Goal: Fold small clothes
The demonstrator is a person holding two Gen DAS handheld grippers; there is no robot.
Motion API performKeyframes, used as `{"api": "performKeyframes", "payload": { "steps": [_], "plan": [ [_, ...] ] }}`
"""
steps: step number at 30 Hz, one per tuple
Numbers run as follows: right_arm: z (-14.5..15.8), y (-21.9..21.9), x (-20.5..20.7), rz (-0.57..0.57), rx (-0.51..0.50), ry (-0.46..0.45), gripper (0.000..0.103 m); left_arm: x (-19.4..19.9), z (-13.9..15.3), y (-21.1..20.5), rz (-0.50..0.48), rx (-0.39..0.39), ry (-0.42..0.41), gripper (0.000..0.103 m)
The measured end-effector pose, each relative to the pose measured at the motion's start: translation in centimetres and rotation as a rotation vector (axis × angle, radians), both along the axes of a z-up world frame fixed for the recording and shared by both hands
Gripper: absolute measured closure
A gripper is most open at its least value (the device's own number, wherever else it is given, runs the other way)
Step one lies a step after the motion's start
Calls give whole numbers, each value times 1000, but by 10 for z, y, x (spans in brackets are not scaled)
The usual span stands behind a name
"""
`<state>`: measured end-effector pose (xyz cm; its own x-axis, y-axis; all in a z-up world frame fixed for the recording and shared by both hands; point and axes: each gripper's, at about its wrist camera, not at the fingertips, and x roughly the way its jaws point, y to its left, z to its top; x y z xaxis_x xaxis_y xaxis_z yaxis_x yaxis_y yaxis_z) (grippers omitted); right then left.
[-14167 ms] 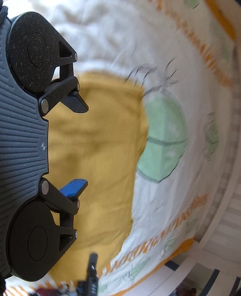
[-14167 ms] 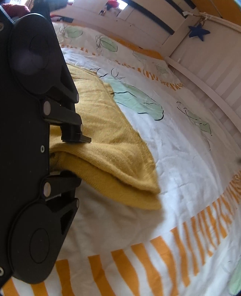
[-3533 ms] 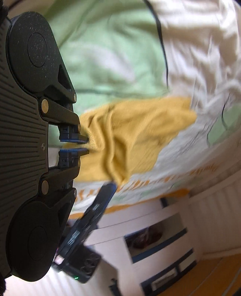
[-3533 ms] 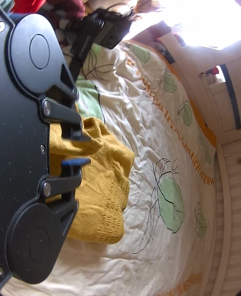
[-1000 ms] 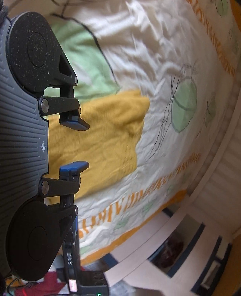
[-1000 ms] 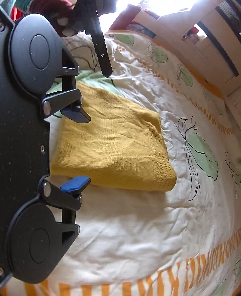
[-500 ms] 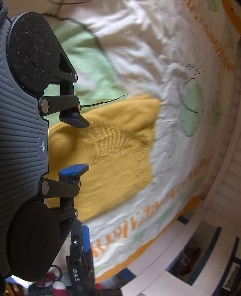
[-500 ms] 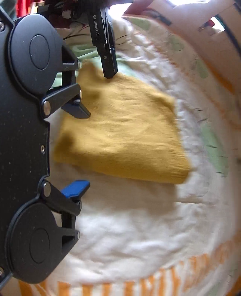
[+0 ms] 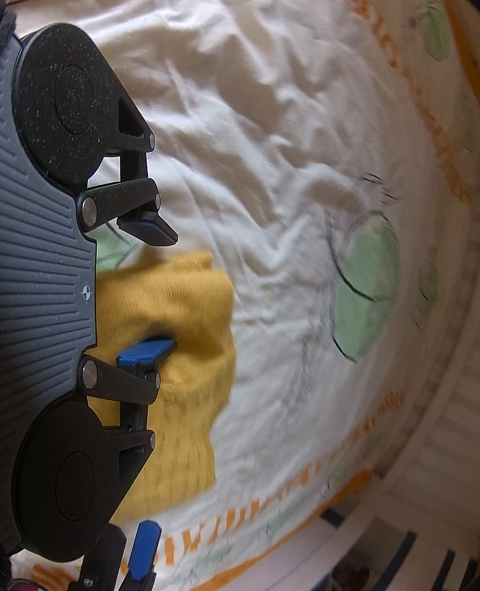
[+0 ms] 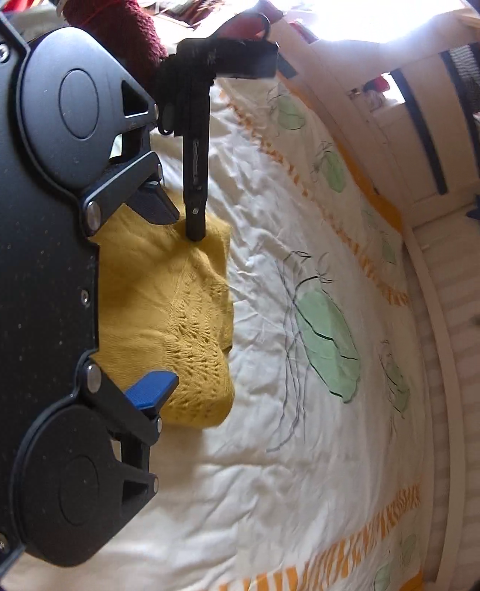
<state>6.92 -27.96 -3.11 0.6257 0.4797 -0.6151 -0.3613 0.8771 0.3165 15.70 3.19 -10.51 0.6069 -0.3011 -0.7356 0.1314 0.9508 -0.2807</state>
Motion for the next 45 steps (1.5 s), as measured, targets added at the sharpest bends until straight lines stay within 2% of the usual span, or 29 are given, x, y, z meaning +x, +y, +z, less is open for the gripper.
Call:
{"api": "performKeyframes", "payload": {
  "steps": [2,5,8,9,10,11,13,15,18,26,30,38,42,45],
  "plan": [
    [-18,1,16,-16,-15,63,15,3,-8,7,10,-37,-16,41],
    [-35,-9,24,-59,22,87,15,2,-3,2,-14,16,-30,37],
    [-26,-12,22,-83,40,78,15,0,7,-1,-19,43,-17,36],
    [-21,-13,19,-95,44,68,10,-1,12,-1,-18,50,-7,35],
    [-16,-14,14,-106,48,54,0,-5,17,-2,-15,59,2,34],
    [-11,-15,9,-118,50,40,0,-9,22,-2,-13,68,3,33],
    [0,-16,-3,-133,54,21,0,-26,35,-3,-15,88,-33,23],
    [8,-18,-16,-149,49,13,0,-43,48,-8,-12,144,-75,18],
    [17,-18,-37,-182,21,2,0,-68,63,-19,-26,217,-110,18],
    [28,-24,-86,-284,-51,5,0,-134,87,-40,-51,301,-194,18],
    [31,-26,-101,-313,-61,31,0,-157,94,-41,-23,281,-208,18],
    [38,-15,-127,-317,-126,15,0,-176,84,-37,8,242,-112,18],
    [39,-8,-139,-332,-163,-5,0,-186,78,-35,14,237,-89,18],
    [35,-7,-141,-344,-165,17,0,-190,76,-33,16,241,-80,18]
  ]
}}
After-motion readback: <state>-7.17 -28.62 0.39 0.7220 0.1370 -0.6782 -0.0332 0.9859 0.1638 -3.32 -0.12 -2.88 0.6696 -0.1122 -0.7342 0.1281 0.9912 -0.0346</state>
